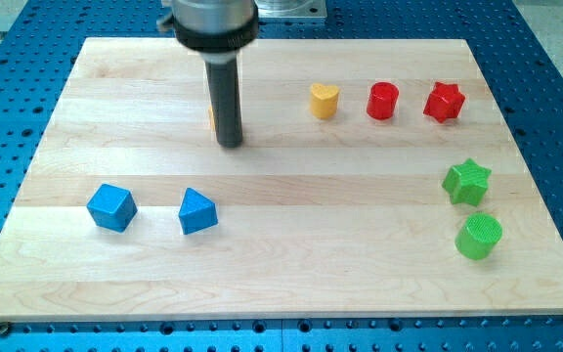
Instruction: Move the yellow hexagon diagonal to the blue triangle
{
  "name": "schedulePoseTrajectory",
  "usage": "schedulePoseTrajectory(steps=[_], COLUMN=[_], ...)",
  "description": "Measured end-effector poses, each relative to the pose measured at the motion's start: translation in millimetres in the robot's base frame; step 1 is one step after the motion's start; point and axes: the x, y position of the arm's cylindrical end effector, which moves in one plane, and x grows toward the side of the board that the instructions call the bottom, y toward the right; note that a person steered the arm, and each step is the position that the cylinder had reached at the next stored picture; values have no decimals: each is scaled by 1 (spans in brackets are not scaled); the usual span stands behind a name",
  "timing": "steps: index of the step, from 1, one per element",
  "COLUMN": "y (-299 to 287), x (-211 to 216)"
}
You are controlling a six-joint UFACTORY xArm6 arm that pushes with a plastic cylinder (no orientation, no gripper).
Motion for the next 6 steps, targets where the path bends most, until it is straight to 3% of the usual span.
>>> schedulePoseTrajectory(steps=[1, 2, 4, 5, 6], y=[-30, -62, -48, 10, 1], x=[46, 11, -27, -27, 5])
